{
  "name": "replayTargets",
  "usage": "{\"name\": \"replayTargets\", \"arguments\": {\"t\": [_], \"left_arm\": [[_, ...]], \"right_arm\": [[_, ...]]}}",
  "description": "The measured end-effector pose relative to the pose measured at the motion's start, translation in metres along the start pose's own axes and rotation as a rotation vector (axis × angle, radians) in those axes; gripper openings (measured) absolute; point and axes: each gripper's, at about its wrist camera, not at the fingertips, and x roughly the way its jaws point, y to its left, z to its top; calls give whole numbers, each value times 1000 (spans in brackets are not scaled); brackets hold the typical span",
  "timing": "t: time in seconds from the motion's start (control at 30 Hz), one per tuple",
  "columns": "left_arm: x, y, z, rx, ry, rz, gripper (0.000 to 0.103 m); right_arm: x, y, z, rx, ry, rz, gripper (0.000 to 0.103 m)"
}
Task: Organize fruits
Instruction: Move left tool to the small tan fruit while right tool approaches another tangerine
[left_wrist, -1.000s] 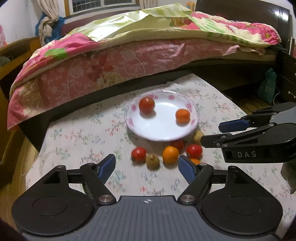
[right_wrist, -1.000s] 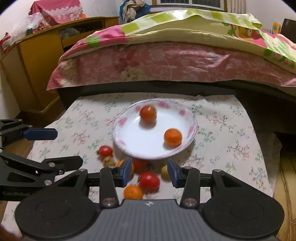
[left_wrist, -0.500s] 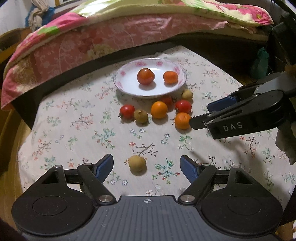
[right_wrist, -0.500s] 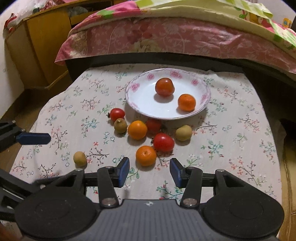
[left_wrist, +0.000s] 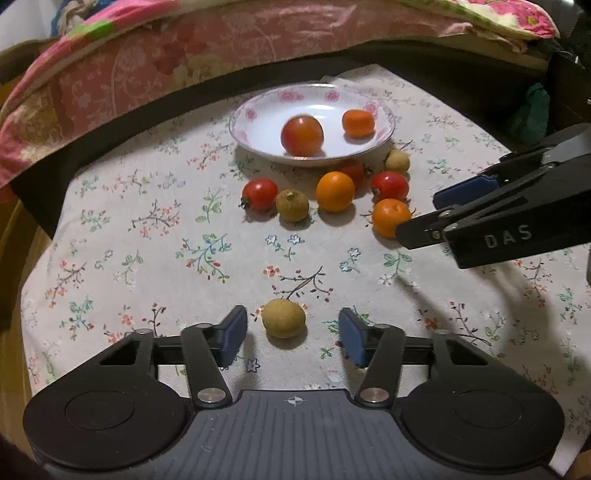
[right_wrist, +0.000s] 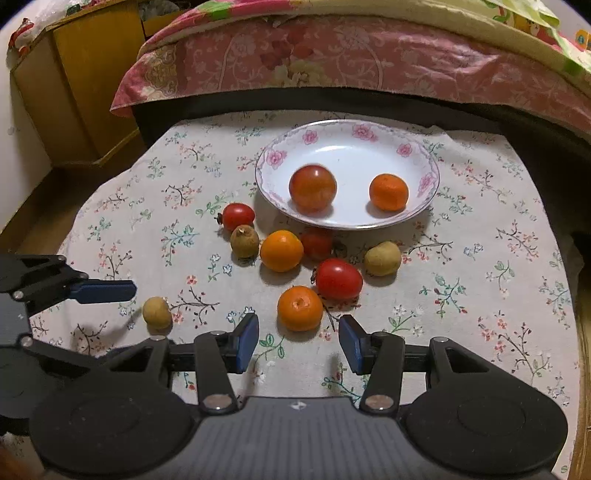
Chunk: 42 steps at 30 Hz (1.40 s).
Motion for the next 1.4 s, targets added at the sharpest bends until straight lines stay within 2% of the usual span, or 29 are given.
{"name": "replayTargets", "arguments": {"t": [0.43,0.87,1.1,1.2,1.4], "left_arm": [[7,2,3,-12,6,-1,34],[3,-3,2,10,-5,-35,34],[6,-4,0,28,1,-29,41],[8,-5,-2,37,5,-18,53],[8,-3,-3,37,7,-6,65]], "right_arm": [[9,0,-2,-4,18,11,47],[27,1,2,13,-14,15,47],[32,5,2,-7,-5,17,46],[33,7,2,-23,-1,-3,40],[32,5,1,-21,-2,3,40]]}}
